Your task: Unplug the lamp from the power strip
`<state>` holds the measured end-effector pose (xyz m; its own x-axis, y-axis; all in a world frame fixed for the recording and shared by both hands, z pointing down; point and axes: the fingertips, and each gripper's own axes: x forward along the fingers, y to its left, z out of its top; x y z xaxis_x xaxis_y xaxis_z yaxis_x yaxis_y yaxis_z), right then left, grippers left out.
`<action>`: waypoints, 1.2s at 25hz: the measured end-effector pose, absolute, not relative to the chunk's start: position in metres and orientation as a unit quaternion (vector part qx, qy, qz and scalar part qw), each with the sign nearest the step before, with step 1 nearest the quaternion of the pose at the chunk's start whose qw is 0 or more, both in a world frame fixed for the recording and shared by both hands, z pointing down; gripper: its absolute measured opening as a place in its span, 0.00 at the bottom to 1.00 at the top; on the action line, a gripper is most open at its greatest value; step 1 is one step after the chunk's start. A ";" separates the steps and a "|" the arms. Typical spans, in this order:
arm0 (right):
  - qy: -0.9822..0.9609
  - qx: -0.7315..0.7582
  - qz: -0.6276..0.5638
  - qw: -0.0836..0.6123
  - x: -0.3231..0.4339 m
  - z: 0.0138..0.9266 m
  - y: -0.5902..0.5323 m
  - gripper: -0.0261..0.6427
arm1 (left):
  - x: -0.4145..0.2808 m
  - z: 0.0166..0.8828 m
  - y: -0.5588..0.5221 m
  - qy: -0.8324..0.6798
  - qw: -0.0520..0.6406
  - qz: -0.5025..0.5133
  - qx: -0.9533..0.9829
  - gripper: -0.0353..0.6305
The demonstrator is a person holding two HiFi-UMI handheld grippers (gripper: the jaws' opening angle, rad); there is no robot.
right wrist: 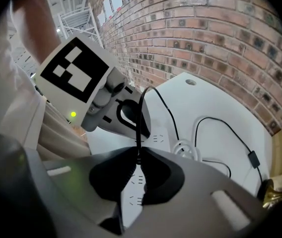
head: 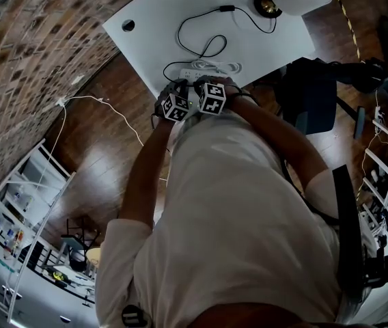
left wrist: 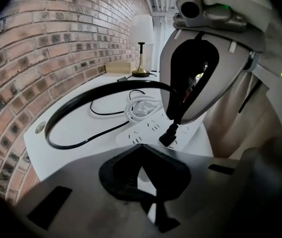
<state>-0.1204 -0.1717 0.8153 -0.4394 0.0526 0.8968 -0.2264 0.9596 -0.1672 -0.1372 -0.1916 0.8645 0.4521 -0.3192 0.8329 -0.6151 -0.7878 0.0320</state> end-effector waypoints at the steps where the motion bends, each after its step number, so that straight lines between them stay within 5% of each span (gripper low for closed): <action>1: -0.837 0.055 0.131 0.529 -0.120 0.817 -0.172 0.08 | -0.137 0.864 -0.192 -0.274 0.159 0.441 0.839 0.05; 30: -0.828 0.092 0.181 0.523 -0.118 0.814 -0.172 0.07 | -0.127 0.864 -0.185 -0.177 -0.045 0.583 0.792 0.03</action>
<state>-0.1179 -0.1719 0.8138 -0.4366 0.0364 0.8989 -0.3424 0.9173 -0.2034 -0.1265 -0.1851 0.8638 0.2583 -0.3331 0.9068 -0.2272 -0.9333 -0.2782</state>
